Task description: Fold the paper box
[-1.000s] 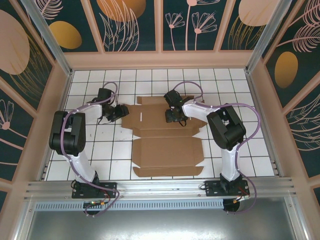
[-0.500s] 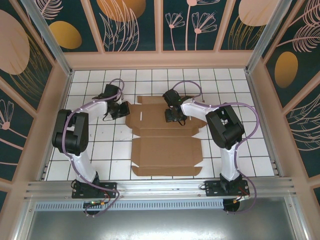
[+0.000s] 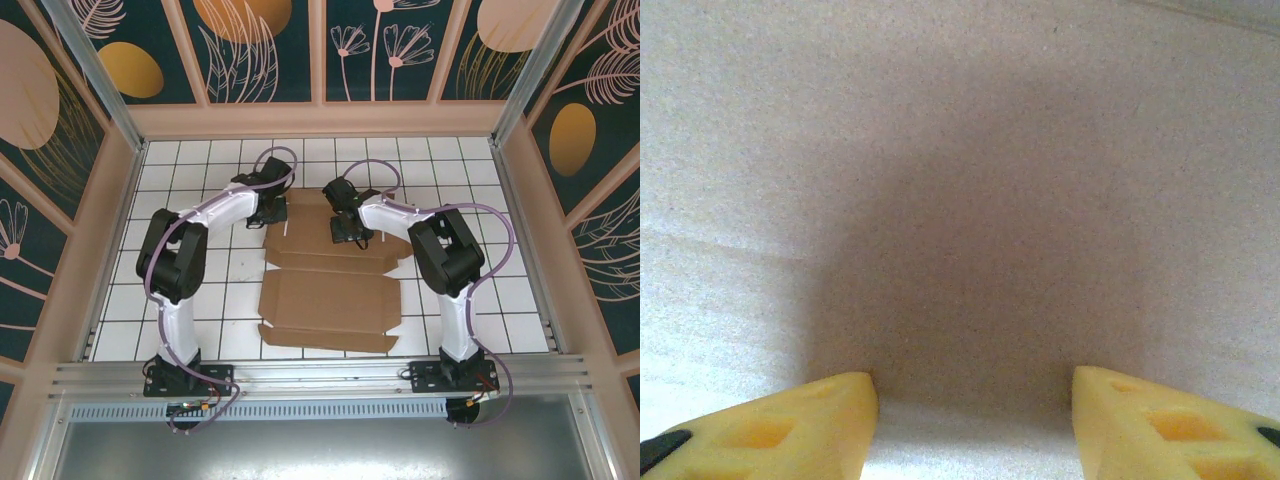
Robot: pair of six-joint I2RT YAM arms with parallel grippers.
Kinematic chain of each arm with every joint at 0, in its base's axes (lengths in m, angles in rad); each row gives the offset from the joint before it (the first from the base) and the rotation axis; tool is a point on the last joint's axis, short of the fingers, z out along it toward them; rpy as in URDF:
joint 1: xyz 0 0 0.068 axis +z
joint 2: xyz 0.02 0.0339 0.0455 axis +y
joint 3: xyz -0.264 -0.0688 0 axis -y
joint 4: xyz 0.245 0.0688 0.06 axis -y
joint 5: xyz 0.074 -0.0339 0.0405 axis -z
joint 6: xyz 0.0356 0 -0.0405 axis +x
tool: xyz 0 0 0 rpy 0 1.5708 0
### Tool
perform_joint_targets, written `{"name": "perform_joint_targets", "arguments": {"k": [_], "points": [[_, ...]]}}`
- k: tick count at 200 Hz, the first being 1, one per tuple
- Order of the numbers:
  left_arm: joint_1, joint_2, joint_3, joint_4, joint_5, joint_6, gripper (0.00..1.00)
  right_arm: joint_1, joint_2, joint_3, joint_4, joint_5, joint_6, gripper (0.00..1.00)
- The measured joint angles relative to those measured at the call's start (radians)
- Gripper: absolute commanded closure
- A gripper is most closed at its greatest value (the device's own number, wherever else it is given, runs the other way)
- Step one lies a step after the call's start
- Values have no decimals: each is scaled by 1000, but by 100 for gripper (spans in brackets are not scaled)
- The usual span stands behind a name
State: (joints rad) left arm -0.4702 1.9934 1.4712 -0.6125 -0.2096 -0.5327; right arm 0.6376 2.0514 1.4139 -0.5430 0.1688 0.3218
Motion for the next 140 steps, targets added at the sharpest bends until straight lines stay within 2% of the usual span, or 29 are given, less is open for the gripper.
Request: {"name": "perform_joint_targets", "arguments": {"k": [22,55,82,114,140], "points": [[-2,19,6,-10,2,-18,74,-1,5,7,-7,1,-1,44],[-14,16,5,9,98,-33,50,-11,12,26,-27,-10,-1,44],[27,-58,-46,53,196,-49,42,-21,24,48,-43,-25,-2,43],[147,-254,-180,111,312,-46,41,-26,32,59,-47,-34,-2,43],[156,-378,-290,163,420,-44,41,-28,38,69,-54,-37,-2,43]]}}
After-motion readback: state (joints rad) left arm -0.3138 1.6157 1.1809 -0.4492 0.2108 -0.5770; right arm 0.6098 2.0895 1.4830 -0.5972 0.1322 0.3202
